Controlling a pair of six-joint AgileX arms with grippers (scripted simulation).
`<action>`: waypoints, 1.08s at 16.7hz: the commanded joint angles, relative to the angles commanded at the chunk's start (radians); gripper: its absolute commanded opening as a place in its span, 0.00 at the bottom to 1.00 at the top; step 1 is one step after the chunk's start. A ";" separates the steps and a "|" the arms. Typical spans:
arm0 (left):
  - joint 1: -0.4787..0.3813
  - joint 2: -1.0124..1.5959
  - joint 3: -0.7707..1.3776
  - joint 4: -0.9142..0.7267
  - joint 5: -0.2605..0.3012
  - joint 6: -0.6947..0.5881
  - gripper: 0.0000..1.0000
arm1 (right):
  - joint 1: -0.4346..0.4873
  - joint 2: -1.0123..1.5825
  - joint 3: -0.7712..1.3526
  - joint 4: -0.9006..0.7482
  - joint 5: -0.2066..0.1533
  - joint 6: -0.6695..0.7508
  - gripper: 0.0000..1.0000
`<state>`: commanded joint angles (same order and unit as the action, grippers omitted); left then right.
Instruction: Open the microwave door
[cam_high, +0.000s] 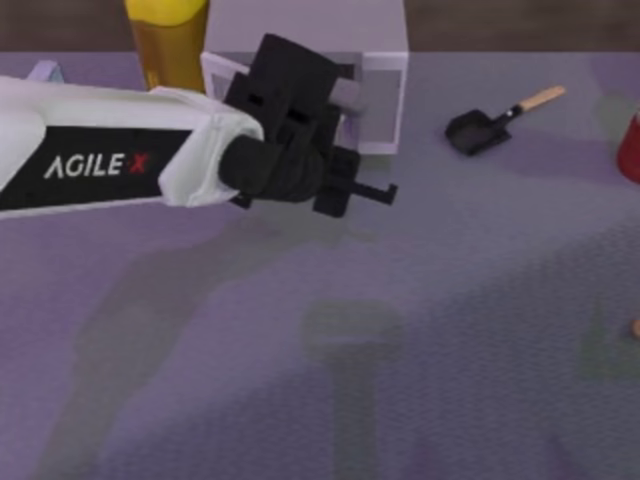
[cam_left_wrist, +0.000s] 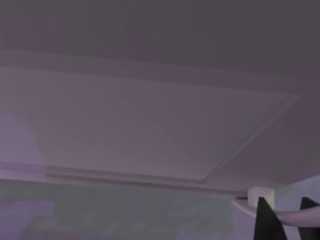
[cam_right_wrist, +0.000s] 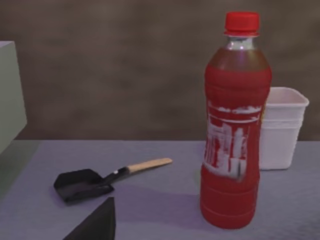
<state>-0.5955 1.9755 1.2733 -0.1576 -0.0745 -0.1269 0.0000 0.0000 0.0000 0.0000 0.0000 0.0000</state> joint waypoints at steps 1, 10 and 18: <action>0.000 0.000 0.000 0.000 0.000 0.000 0.00 | 0.000 0.000 0.000 0.000 0.000 0.000 1.00; -0.003 -0.004 -0.009 0.001 0.016 0.007 0.00 | 0.000 0.000 0.000 0.000 0.000 0.000 1.00; 0.016 -0.026 -0.038 0.015 0.042 0.049 0.00 | 0.000 0.000 0.000 0.000 0.000 0.000 1.00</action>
<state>-0.5794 1.9494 1.2351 -0.1430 -0.0327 -0.0781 0.0000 0.0000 0.0000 0.0000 0.0000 0.0000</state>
